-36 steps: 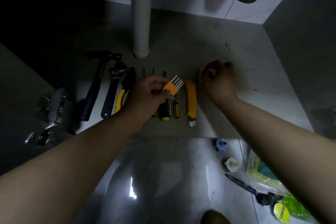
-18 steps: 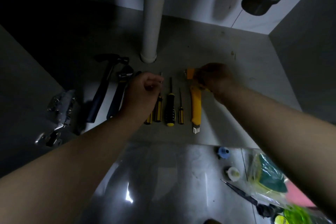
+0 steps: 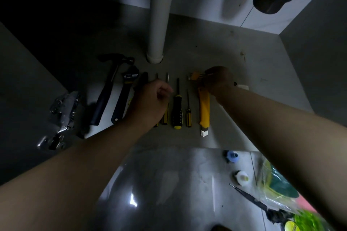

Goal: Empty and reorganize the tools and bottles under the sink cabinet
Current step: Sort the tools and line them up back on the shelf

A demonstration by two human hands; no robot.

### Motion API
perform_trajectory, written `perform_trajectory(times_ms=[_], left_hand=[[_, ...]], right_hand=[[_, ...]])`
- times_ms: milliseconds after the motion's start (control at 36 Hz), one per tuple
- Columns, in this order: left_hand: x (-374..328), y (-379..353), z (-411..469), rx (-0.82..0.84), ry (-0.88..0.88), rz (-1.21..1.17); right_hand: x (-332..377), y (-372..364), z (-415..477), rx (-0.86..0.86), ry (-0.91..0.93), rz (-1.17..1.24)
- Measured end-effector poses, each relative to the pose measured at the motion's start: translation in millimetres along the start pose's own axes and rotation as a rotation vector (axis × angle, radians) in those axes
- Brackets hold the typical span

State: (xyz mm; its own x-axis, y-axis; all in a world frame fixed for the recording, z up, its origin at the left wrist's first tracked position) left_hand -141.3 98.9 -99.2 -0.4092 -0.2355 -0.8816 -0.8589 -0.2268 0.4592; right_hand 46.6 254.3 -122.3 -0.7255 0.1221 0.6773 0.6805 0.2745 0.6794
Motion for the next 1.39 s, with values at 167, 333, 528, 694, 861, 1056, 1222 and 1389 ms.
perform_trajectory(times_ms=[167,333,528,694,861,1056,1222,1389], left_hand=[[-8.3,-3.4,-8.9,0.021,-0.042,0.038],[-17.3,-7.2,-13.5,0.029,-0.057,0.066],[-18.7,-21.5,-22.2,0.114,-0.17,0.291],[-6.5,-20.4,-27.2,0.089,-0.136,0.321],[-8.5,-17.2,-25.7,0.062,-0.171,0.347],[-12.9,-26.9,-32.9,0.092,-0.299,0.459],[-6.1,-29.1,-35.3,0.103,-0.3,0.464],[-9.5,-26.6,-36.7,0.08,-0.301,0.448]], right_hand=[[14.4,14.0,-27.8,-0.065,0.241,-0.272],[21.0,-10.9,-91.1,0.173,0.763,-0.893],[-19.1,9.2,-120.3,0.14,0.773,-0.992],[-28.1,41.3,-132.9,-0.069,0.648,-0.797],[-34.8,24.2,-109.7,-0.045,0.235,-0.475],[-36.6,-6.8,-82.2,-0.052,0.032,-0.456],[-34.3,-15.3,-85.2,-0.095,0.062,-0.417],[-35.0,-17.5,-89.4,-0.118,0.066,-0.378]])
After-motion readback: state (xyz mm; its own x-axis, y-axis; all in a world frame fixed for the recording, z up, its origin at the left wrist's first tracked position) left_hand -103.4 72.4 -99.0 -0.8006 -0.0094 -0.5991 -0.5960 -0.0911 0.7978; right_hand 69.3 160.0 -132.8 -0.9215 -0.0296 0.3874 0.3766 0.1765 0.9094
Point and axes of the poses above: each hand's wrist, its own z-axis towards the middle knuckle, its own y-axis out of the back of the hand, x = y × z, the point moved 9 cm from there along z, towards the middle knuckle, and after that the axes turned 3 degrees about y, right-handed, at the moved point
